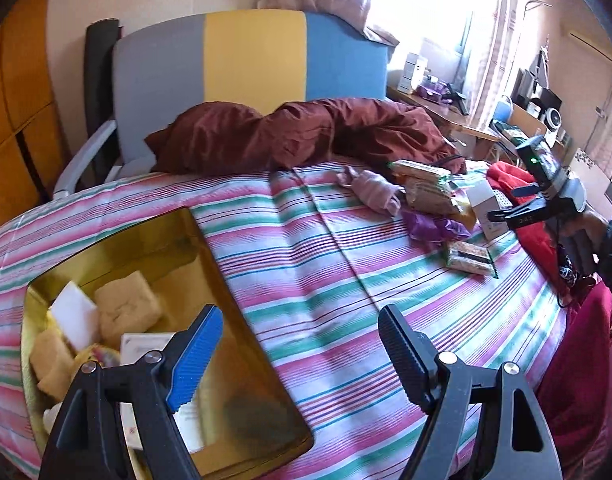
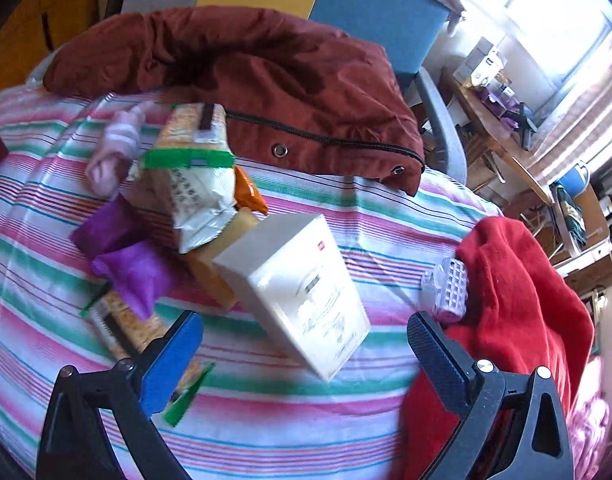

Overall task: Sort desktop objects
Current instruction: 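Withdraw both tools from the tray toward the remaining items, then grasp the pink sock with the left tool while the right tool grasps the white box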

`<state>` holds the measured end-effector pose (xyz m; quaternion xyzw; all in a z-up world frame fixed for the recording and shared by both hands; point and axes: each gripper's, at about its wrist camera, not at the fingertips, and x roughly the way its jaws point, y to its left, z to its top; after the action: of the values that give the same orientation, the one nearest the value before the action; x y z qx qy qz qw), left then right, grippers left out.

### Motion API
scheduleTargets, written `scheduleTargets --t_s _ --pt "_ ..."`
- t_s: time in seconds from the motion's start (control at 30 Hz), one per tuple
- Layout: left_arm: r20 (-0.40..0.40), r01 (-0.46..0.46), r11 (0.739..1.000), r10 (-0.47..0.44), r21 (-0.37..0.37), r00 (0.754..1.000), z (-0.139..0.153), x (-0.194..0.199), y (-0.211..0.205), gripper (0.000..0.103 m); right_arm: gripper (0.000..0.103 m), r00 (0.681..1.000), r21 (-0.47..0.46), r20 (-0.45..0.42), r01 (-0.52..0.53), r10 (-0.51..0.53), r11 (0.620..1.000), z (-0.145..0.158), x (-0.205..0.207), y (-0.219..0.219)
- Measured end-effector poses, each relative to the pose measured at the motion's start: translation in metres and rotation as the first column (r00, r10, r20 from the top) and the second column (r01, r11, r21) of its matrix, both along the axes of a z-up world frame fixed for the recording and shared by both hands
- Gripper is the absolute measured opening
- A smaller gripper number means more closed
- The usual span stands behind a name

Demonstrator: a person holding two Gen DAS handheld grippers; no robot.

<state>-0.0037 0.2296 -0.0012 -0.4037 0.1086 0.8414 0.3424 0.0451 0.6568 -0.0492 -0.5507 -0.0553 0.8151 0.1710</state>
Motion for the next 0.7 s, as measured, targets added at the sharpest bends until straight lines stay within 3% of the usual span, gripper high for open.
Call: scheduleTargets --t_s 0.2,0.23,0.27,0.5,0.7 --pt "0.033 0.039 0.999 -0.038 -0.011 0.999 -0.004 -0.01 0.029 0.081 0.103 0.999 -0.056 0.021 -0.029 0.03 0.998 -0.015 -0.015 0.011" --pt "0.037 0.042 0.999 -0.042 -0.011 0.998 -0.005 -0.011 0.033 0.081 0.098 0.999 -0.065 0.016 -0.033 0.034 0.997 -0.016 -0.015 0.01" --pt "0.044 0.046 0.999 -0.046 -0.009 0.998 -0.005 -0.013 0.037 0.081 0.082 0.999 -0.066 0.015 -0.037 0.038 0.997 -0.017 -0.015 0.009" --pt "0.157 0.04 0.999 -0.044 0.033 0.987 -0.009 -0.037 0.075 0.08 0.07 0.999 -0.053 -0.044 -0.007 0.005 0.999 -0.015 -0.002 0.006" --pt "0.289 0.005 0.999 -0.018 0.045 0.957 -0.03 -0.061 0.11 0.073 0.066 0.996 -0.052 -0.085 0.015 -0.02 0.999 -0.015 0.003 0.008"
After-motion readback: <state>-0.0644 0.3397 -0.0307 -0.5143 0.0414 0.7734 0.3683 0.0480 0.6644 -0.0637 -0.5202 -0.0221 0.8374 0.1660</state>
